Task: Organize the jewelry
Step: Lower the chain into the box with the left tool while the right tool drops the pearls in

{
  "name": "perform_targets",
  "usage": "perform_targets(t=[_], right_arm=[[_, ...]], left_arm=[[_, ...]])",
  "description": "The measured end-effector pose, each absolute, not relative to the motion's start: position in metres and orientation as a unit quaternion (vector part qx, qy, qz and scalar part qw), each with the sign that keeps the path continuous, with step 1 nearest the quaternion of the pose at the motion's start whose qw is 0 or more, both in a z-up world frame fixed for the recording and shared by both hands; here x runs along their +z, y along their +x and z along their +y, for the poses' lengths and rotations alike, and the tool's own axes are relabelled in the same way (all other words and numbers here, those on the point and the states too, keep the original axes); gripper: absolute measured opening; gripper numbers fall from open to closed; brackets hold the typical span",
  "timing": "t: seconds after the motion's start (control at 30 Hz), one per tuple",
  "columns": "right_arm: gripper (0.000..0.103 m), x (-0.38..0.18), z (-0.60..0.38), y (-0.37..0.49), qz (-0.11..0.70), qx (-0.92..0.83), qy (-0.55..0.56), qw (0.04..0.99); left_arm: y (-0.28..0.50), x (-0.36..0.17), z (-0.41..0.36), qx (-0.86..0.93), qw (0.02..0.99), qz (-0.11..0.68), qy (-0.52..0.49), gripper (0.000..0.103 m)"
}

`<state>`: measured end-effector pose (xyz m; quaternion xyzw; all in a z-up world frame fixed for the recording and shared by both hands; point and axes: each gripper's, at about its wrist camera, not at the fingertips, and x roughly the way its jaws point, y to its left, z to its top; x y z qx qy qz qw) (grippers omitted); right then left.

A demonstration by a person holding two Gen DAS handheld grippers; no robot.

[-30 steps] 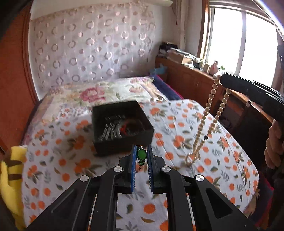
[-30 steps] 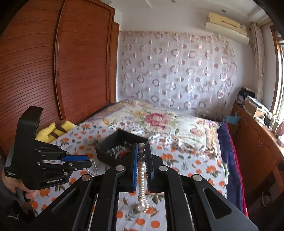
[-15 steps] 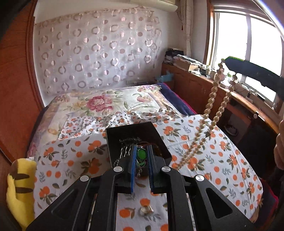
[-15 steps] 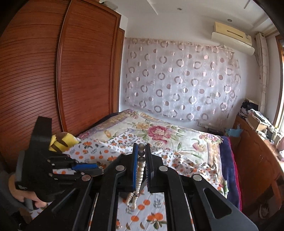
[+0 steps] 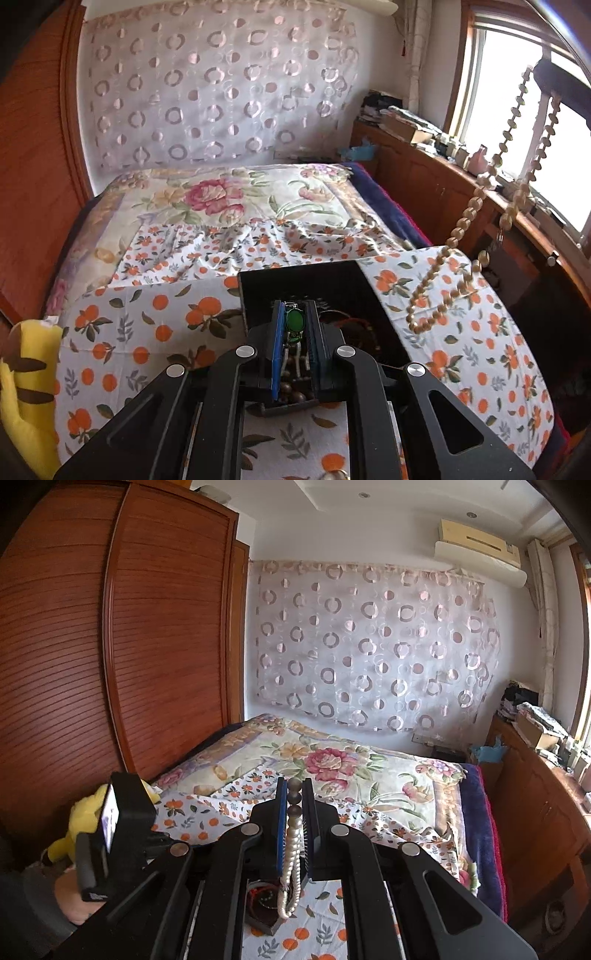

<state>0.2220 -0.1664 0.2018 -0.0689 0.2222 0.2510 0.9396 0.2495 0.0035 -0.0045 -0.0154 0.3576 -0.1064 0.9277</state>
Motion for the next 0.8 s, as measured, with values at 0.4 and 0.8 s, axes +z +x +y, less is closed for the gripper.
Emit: perform_targets(t=[0.4,0.8], right_arm=[[0.009,0.176,-0.151,0.230,0.252,0.267,-0.071,0.928],[0.016,0.139,-0.135,0.224,0.288,0.269,-0.089,0.915]], left_arm=[[0.218,-0.012,0.016,-0.082,0.934,0.349,0.004,0.047],[0.173,-0.021,0.014,-0.086,0.938,0.335,0.015,0.077]])
